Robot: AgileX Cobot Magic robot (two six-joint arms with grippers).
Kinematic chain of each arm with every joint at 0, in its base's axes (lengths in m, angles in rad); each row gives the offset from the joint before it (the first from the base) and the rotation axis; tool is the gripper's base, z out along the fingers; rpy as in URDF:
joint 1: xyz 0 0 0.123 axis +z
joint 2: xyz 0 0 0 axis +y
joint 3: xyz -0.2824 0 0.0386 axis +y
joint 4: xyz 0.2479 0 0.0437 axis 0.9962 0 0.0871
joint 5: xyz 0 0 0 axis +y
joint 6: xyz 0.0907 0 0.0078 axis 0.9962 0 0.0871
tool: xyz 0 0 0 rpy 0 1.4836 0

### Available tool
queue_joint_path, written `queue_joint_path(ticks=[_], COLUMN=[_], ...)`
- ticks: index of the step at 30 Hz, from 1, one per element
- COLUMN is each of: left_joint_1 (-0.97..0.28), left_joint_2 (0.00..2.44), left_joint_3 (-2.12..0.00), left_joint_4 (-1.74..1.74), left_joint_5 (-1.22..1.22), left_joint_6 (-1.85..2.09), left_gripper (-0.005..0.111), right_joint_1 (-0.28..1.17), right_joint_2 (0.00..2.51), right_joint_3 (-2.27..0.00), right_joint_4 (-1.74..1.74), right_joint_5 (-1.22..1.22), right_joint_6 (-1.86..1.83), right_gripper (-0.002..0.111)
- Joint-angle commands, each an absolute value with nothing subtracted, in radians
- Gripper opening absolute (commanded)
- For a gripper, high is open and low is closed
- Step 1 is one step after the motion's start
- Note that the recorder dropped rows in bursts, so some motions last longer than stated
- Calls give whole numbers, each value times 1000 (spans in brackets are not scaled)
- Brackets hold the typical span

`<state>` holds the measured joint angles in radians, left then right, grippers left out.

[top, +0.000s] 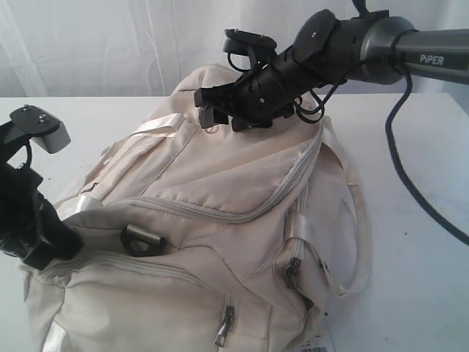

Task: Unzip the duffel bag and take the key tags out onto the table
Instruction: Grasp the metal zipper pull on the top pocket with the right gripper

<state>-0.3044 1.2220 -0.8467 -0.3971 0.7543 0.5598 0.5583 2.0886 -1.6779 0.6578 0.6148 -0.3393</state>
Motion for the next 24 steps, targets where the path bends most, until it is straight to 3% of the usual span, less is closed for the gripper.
queue_joint_path(ticks=[1, 24], left_joint_1=[-304, -304], left_joint_2=[1211, 1211], left_joint_3=[-839, -839], left_joint_4=[-442, -444], left_joint_5=[824, 824], left_joint_6=[558, 558], left_gripper=[0, 0], right_joint_1=[559, 584], right_joint_2=[2101, 2190], right_joint_3=[-1688, -1780], right_joint_4=[695, 793], right_joint_5=[567, 576], right_joint_6=[-339, -423], right_gripper=[58, 58])
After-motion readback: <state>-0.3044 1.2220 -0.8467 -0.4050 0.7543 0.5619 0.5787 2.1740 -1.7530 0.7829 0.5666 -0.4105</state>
